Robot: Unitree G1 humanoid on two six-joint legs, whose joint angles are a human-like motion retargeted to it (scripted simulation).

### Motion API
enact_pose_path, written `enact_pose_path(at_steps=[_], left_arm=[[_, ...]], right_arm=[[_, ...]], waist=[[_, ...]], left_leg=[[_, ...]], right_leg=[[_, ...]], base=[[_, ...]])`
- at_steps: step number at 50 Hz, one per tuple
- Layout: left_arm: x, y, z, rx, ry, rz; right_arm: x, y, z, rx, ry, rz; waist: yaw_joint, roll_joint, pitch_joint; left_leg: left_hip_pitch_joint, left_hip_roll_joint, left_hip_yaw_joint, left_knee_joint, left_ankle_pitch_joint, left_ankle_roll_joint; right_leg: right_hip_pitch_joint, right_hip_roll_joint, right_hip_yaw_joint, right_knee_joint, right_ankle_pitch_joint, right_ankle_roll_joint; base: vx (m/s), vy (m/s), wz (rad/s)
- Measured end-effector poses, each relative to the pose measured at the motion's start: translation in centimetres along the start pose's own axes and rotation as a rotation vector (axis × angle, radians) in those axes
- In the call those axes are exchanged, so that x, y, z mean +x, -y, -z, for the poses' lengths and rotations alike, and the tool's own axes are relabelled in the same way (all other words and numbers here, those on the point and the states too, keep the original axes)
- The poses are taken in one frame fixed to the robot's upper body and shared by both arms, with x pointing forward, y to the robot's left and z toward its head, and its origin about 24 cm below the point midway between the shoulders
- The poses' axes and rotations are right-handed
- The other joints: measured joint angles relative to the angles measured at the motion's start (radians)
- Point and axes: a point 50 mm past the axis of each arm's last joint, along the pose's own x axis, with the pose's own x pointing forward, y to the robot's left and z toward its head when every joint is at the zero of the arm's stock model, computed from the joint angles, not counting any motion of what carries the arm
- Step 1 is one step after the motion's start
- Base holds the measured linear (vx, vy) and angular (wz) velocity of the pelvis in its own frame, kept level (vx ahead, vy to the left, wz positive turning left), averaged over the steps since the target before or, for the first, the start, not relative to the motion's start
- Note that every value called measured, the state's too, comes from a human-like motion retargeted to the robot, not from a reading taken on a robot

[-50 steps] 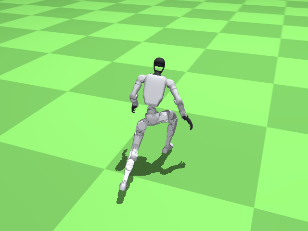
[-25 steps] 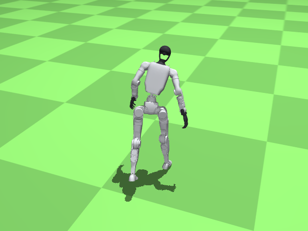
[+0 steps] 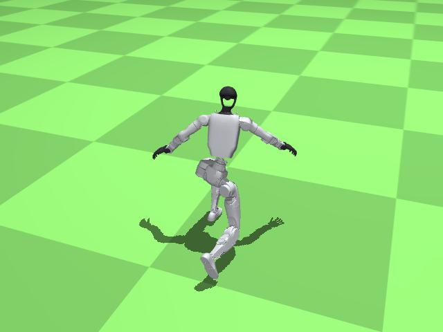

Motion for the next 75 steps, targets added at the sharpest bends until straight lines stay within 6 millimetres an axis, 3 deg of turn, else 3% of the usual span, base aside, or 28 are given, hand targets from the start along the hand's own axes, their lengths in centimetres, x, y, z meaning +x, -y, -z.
enact_pose_path(at_steps=[4, 7, 10, 13, 17, 20, 23, 25, 27, 28, 30, 33, 36, 39, 42, 45, 47, 48, 51, 54, 57, 59, 64, 67, 70, 72, 75], left_arm=[[0.8, -6.5, 4.4, -0.032, -0.204, -0.193], [0.1, -10.6, 7.8, -0.068, -0.37, -0.305], [-0.8, -12.5, 10.1, -0.11, -0.496, -0.326], [-0.8, -12.0, 10.2, -0.133, -0.511, -0.24], [0.3, -9.6, 7.8, -0.027, -0.369, -0.016], [0.6, -7.3, 4.9, 0.13, -0.17, 0.116], [-0.9, -3.6, 2.0, 0.189, 0.073, 0.204], [-3.0, -0.4, 0.9, 0.124, 0.189, 0.289], [-5.2, 2.7, 0.8, 0.043, 0.243, 0.389], [-6.2, 4.3, 0.8, -0.006, 0.25, 0.433], [-7.8, 7.5, 0.6, -0.115, 0.233, 0.503], [-9.1, 12.1, -0.9, -0.231, 0.182, 0.576], [-9.6, 15.7, -3.2, -0.22, 0.162, 0.653], [-10.2, 18.0, -5.0, -0.149, 0.161, 0.744], [-11.5, 19.5, -7.1, -0.139, 0.193, 0.823], [-13.3, 19.9, -10.1, -0.201, 0.308, 0.86], [-14.5, 19.5, -12.3, -0.264, 0.403, 0.851], [-15.1, 19.2, -13.3, -0.299, 0.446, 0.836], [-16.4, 18.3, -15.9, -0.419, 0.547, 0.776], [-17.6, 18.1, -17.7, -0.517, 0.595, 0.731], [-18.2, 18.7, -18.4, -0.531, 0.598, 0.737], [-18.1, 19.2, -18.2, -0.501, 0.585, 0.759], [-16.8, 19.3, -17.5, -0.354, 0.616, 0.83], [-16.0, 18.4, -16.6, -0.17, 0.716, 0.874], [-15.1, 16.8, -14.9, 0.024, 0.793, 0.908], [-14.2, 15.4, -13.8, 0.09, 0.799, 0.894], [-12.1, 13.2, -12.2, 0.121, 0.756, 0.814]], right_arm=[[-1.6, 0.0, 6.5, -0.159, -0.171, 0.088], [-3.3, 0.7, 10.8, -0.194, -0.303, 0.164], [-4.4, 0.5, 12.9, -0.173, -0.374, 0.173], [-4.9, -1.9, 13.1, -0.139, -0.375, 0.066], [-6.0, -6.4, 12.0, -0.115, -0.297, -0.144], [-8.5, -9.5, 12.2, -0.09, -0.23, -0.282], [-12.7, -12.0, 14.3, 0.01, -0.25, -0.375], [-15.7, -13.5, 16.1, 0.117, -0.328, -0.427], [-18.6, -14.8, 17.8, 0.24, -0.432, -0.44], [-19.8, -15.4, 18.5, 0.302, -0.485, -0.44], [-21.4, -16.5, 19.4, 0.402, -0.583, -0.447], [-22.2, -18.0, 19.8, 0.449, -0.669, -0.509], [-22.9, -19.2, 20.3, 0.4, -0.72, -0.6], [-24.2, -19.5, 21.6, 0.318, -0.781, -0.676], [-25.2, -18.7, 23.0, 0.247, -0.823, -0.705], [-25.3, -17.3, 24.0, 0.203, -0.811, -0.708], [-24.5, -16.4, 24.1, 0.159, -0.772, -0.714], [-23.9, -16.0, 24.0, 0.124, -0.747, -0.714], [-20.3, -14.8, 22.9, -0.008, -0.647, -0.637], [-15.9, -13.3, 20.9, -0.087, -0.556, -0.471], [-12.3, -11.8, 18.5, -0.074, -0.508, -0.298], [-10.4, -11.2, 16.7, -0.041, -0.47, -0.217], [-6.3, -10.0, 10.2, 0.03, -0.259, -0.166], [-6.0, -9.6, 7.1, 0.076, -0.093, -0.203], [-8.7, -10.2, 6.8, 0.172, 0.014, -0.268], [-11.7, -10.7, 7.6, 0.276, 0.034, -0.315], [-16.3, -10.9, 9.4, 0.438, -0.007, -0.353]], waist=[[-0.036, 0.09, 0.046], [-0.083, 0.145, 0.072], [-0.128, 0.181, 0.097], [-0.129, 0.189, 0.11], [-0.093, 0.169, 0.068], [-0.055, 0.136, -0.032], [-0.002, 0.105, -0.136], [0.03, 0.105, -0.177], [0.057, 0.167, -0.178], [0.058, 0.198, -0.17], [0.027, 0.222, -0.146], [-0.078, 0.199, -0.111], [-0.198, 0.176, -0.103], [-0.31, 0.16, -0.115], [-0.42, 0.187, -0.139], [-0.504, 0.262, -0.159], [-0.512, 0.344, -0.163], [-0.508, 0.381, -0.149], [-0.547, 0.436, 0.006], [-0.611, 0.483, 0.177], [-0.63, 0.521, 0.28], [-0.612, 0.543, 0.313], [-0.612, 0.603, 0.308], [-0.632, 0.634, 0.227], [-0.609, 0.636, 0.067], [-0.605, 0.605, -0.028], [-0.654, 0.526, -0.082]], left_leg=[[-0.094, 0.048, 0.007, 0.208, -0.048, -0.033], [-0.148, 0.049, 0.019, 0.265, -0.052, -0.035], [-0.169, 0.032, 0.028, 0.24, -0.02, -0.025], [-0.136, 0.039, 0.034, 0.16, 0.019, -0.049], [-0.052, 0.042, 0.023, -0.026, 0.084, -0.102], [0.029, 0.019, 0.011, -0.267, 0.167, -0.116], [0.213, -0.028, 0.002, -0.678, 0.328, -0.129], [0.414, -0.08, -0.04, -1.059, 0.514, -0.133], [0.674, -0.051, -0.123, -1.411, 0.66, -0.179], [0.784, -0.024, -0.145, -1.517, 0.671, -0.206], [0.95, -0.023, -0.142, -1.609, 0.583, -0.234], [1.103, -0.116, -0.193, -1.557, 0.448, -0.23], [1.221, -0.186, -0.328, -1.461, 0.493, -0.242], [1.347, -0.221, -0.445, -1.365, 0.529, -0.261], [1.465, -0.164, -0.493, -1.313, 0.573, -0.301], [1.558, -0.058, -0.607, -1.365, 0.645, -0.34], [1.589, 0.024, -0.703, -1.391, 0.575, -0.319], [1.602, 0.063, -0.715, -1.372, 0.482, -0.288], [1.666, 0.148, -0.632, -1.201, 0.102, -0.213], [1.706, 0.25, -0.513, -1.045, -0.189, -0.157], [1.696, 0.314, -0.443, -0.881, -0.348, -0.117], [1.67, 0.323, -0.431, -0.757, -0.378, -0.111], [1.646, 0.322, -0.431, -0.683, -0.319, -0.141], [1.665, 0.304, -0.434, -0.824, -0.213, -0.15], [1.658, 0.263, -0.445, -1.032, -0.005, -0.169], [1.648, 0.228, -0.468, -1.196, 0.224, -0.201], [1.632, 0.16, -0.534, -1.409, 0.57, -0.262]], right_leg=[[0.181, 0.03, 0.044, -0.044, -0.211, 0.091], [0.22, 0.093, 0.156, -0.02, -0.283, 0.159], [0.183, 0.13, 0.233, 0.047, -0.286, 0.192], [0.141, 0.062, 0.196, 0.006, -0.314, 0.146], [0.137, -0.018, 0.098, -0.255, -0.336, 0.089], [0.156, 0.011, 0.083, -0.588, -0.188, 0.117], [0.203, 0.063, 0.1, -0.979, 0.233, 0.196], [0.226, 0.1, 0.106, -1.17, 0.55, 0.242], [0.251, 0.211, 0.08, -1.26, 0.691, 0.258], [0.257, 0.267, 0.051, -1.284, 0.692, 0.258], [0.233, 0.322, -0.02, -1.316, 0.611, 0.258], [0.117, 0.319, -0.142, -1.337, 0.472, 0.256], [-0.048, 0.325, -0.241, -1.355, 0.389, 0.249], [-0.21, 0.303, -0.339, -1.367, 0.264, 0.253], [-0.345, 0.277, -0.422, -1.357, 0.136, 0.232], [-0.486, 0.276, -0.414, -1.257, 0.181, 0.172], [-0.664, 0.298, -0.419, -1.007, 0.193, 0.138], [-0.77, 0.292, -0.431, -0.815, 0.156, 0.131], [-0.949, 0.184, -0.449, -0.305, 0.012, 0.156], [-0.999, 0.074, -0.456, -0.041, -0.057, 0.203], [-1.037, 0.011, -0.438, 0.097, -0.085, 0.229], [-1.055, 0.01, -0.425, 0.14, -0.094, 0.229], [-1.047, 0.026, -0.434, 0.143, -0.085, 0.24], [-1.013, 0.03, -0.452, 0.082, -0.068, 0.238], [-0.978, 0.051, -0.473, -0.058, -0.009, 0.223], [-0.916, 0.067, -0.497, -0.221, 0.071, 0.217], [-0.72, 0.106, -0.527, -0.599, 0.275, 0.227]], base=[[-0.08, 0.08, 0.13], [-0.2, 0.08, 0.28], [-0.25, 0.06, 0.12], [-0.19, 0.01, -0.44], [-0.08, -0.06, -0.63], [0.06, -0.11, -0.34], [0.14, -0.14, -0.3], [0.14, -0.16, -0.37], [0.12, -0.27, -0.44], [0.1, -0.27, 0.06], [0.06, -0.16, 0.79], [0.0, -0.04, 1.64], [-0.06, -0.15, 1.98], [-0.06, -0.15, 1.95], [-0.07, -0.1, 1.98], [-0.16, -0.01, 1.65], [-0.25, 0.04, 0.58], [-0.26, 0.04, 0.22], [-0.3, 0.07, 0.57], [-0.32, 0.12, 1.04], [-0.23, 0.09, 0.46], [-0.13, 0.04, -0.24], [0.04, -0.04, -0.19], [0.23, -0.11, 0.16], [0.29, -0.17, 0.18], [0.25, -0.19, 0.51], [0.12, -0.17, 0.82]])
